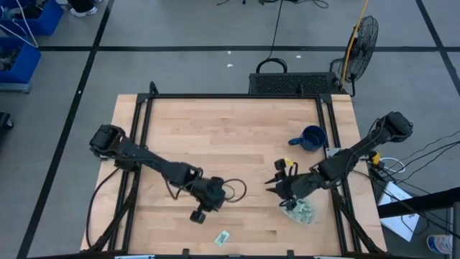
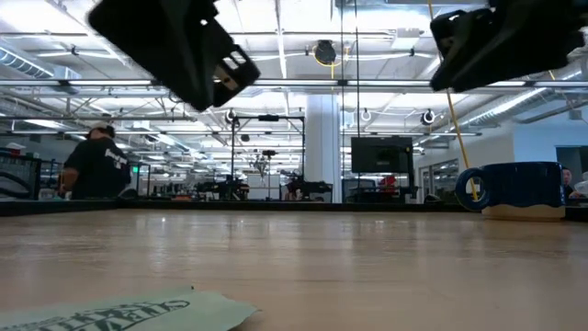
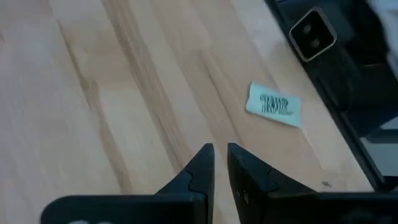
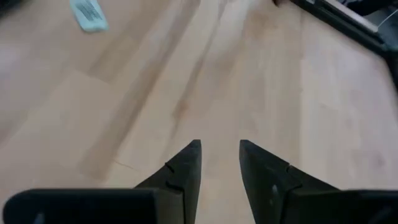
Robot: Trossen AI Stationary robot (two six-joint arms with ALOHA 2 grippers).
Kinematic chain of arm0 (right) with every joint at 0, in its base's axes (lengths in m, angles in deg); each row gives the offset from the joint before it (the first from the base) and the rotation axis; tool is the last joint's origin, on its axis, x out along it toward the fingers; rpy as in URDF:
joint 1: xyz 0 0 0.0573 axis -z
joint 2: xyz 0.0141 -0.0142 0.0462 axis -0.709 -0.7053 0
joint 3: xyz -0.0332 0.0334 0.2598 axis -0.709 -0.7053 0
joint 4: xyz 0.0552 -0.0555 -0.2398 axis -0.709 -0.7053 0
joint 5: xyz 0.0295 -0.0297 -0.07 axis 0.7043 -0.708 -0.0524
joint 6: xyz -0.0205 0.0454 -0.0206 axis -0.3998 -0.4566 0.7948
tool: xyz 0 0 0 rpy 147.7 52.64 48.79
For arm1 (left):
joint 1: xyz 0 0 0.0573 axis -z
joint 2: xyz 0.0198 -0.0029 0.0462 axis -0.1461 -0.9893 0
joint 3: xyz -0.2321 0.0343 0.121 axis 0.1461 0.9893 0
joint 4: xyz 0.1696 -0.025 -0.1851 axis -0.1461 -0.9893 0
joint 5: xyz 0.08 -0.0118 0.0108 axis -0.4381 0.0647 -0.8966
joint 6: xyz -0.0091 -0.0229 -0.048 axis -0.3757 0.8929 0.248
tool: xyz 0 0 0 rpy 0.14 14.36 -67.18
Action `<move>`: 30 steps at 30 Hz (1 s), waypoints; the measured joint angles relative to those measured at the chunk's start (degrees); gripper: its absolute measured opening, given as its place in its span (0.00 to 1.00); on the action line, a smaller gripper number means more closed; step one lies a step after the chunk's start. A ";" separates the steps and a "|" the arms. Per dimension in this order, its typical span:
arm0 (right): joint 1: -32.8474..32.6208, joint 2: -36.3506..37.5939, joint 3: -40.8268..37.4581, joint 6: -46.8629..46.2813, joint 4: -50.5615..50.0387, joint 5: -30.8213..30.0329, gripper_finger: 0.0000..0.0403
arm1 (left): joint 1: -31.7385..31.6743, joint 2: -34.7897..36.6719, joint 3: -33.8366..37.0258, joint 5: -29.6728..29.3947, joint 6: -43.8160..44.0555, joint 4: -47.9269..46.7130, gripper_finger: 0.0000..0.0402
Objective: Pick and place Stevia / Truvia into bins
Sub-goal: Put the stevia packet into the transparent container
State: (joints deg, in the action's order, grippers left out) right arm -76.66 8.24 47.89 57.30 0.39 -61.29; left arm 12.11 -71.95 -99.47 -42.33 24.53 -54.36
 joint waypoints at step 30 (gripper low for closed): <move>11.68 0.02 0.07 24.75 9.89 0.15 0.26 | 6.19 -16.58 0.01 1.85 -0.87 25.53 0.51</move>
State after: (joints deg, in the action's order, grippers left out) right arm -64.99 8.27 47.96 82.05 10.28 -61.14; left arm 18.30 -88.53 -99.47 -40.48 23.66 -28.83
